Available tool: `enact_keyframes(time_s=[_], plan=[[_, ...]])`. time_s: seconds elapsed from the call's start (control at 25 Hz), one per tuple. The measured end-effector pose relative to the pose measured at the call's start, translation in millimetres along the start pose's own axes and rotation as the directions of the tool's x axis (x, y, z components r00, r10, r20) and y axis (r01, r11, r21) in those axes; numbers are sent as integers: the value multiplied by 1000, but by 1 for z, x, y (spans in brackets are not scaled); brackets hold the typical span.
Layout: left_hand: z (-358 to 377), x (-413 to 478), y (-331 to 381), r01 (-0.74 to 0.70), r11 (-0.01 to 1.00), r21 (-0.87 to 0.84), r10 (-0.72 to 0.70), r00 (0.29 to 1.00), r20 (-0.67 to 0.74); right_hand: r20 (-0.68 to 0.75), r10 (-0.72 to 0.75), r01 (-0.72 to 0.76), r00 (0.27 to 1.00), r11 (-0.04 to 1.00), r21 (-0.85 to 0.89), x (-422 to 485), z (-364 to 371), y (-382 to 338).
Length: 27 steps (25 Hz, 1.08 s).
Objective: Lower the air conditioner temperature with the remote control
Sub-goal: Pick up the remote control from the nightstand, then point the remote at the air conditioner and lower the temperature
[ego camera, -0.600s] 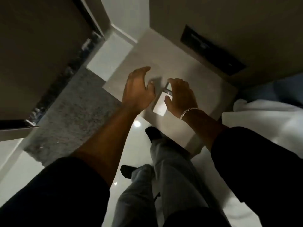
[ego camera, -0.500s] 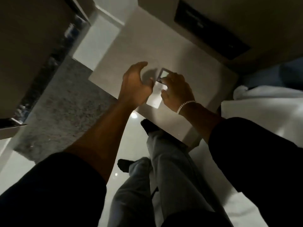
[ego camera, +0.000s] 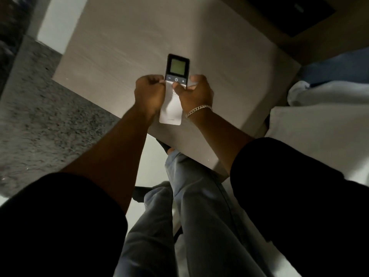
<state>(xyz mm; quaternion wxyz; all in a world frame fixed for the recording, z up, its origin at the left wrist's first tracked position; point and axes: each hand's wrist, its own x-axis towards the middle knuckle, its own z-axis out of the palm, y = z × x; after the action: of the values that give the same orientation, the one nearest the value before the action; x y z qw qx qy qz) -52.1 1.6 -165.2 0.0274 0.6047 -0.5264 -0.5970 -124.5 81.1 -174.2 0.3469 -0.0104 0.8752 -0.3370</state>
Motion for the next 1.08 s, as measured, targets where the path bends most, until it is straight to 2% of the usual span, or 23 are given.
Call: enact_keyframes(time_s=[0.16, 0.24, 0.32, 0.48, 0.64, 0.76, 0.88, 1.0, 1.08], plan=[[-34, -21, 13, 41, 992, -117, -44, 999, -24, 196, 63, -110, 979, 964, 241, -23, 2, -25], [-66, -36, 22, 42, 985, -169, -53, 997, -63, 288, -6, -69, 957, 966, 249, -44, 6, -47], [-117, -57, 49, 12, 968, -250, -39, 994, -103, 377, -144, 65, 915, 975, 214, -79, 7, -98], [-218, -115, 116, -214, 912, -350, 162, 972, -173, 476, -355, 255, 804, 930, 263, -150, 5, -209], [-311, -192, 175, -455, 825, -336, 361, 881, -307, 517, -530, 399, 672, 848, 349, -238, 2, -306], [-394, -264, 218, -624, 729, -281, 469, 755, -458, 539, -669, 515, 512, 741, 431, -328, -3, -386], [-469, -352, 262, -786, 586, -198, 605, 587, -537, 508, -810, 627, 293, 564, 537, -423, -25, -463], [-526, -446, 303, -884, 461, -76, 653, 396, -646, 443, -893, 660, 83, 382, 647, -520, -55, -525], [-557, -511, 329, -923, 383, 31, 693, 265, -670, 377, -925, 631, -43, 268, 729, -581, -79, -559]])
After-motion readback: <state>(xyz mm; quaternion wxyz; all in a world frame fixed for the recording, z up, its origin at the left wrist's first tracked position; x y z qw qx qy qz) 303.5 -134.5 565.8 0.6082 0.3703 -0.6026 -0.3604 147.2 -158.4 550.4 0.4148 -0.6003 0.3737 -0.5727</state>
